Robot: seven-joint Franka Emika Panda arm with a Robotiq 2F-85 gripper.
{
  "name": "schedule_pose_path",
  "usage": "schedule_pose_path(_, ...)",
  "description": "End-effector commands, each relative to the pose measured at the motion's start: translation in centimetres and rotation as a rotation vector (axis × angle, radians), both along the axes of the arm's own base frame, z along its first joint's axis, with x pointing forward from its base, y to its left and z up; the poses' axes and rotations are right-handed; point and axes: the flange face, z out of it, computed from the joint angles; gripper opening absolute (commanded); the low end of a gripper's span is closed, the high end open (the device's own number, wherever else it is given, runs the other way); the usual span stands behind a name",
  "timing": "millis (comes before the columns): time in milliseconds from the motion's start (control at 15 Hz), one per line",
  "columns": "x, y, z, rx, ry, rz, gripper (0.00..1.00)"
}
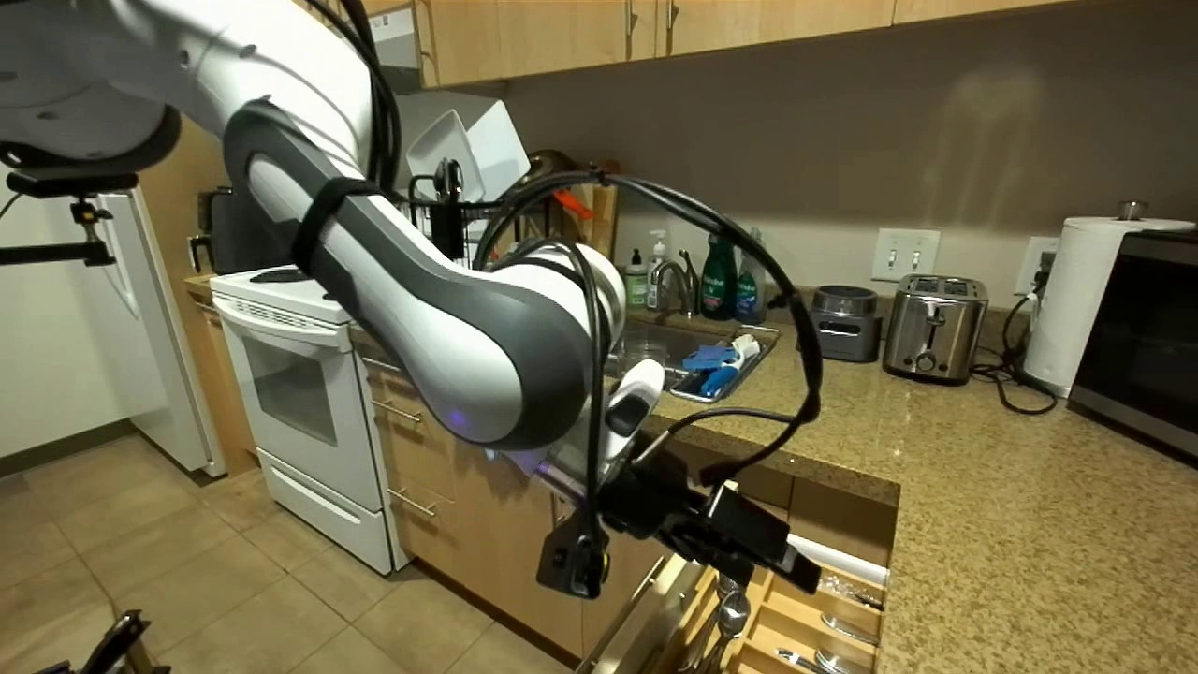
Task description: Open the drawer on the right.
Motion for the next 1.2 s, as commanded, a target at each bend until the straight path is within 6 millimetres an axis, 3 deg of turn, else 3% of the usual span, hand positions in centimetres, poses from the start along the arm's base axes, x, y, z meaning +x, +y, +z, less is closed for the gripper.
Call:
schedule_pose_path(0, 0.5, -1.2, -1.1, 0.080, 0.036, -0.132, 1.00)
schedule_pose_path(333, -3.9, -3.7, -5.6, 0.141, 0.103, -0.325, 1.00)
schedule_pose_path(467, -4.1, -3.7, -6.2, 0.146, 0.131, -0.362, 1.00)
schedule_pose_path(533, -5.7, -3.9, -7.1, 0.142, 0.130, -0.374, 1.00)
schedule_pose_path(1000, -6.0, -3.7, -1.1, 0.022, 0.155, -0.321, 1.00)
schedule_pose_path(1067, -5.6, -4.2, -2.8, 0.032, 0.164, -0.323, 1.00)
schedule_pose_path(1133, -5.4, -4.2, -2.3, 0.026, 0.159, -0.318, 1.00)
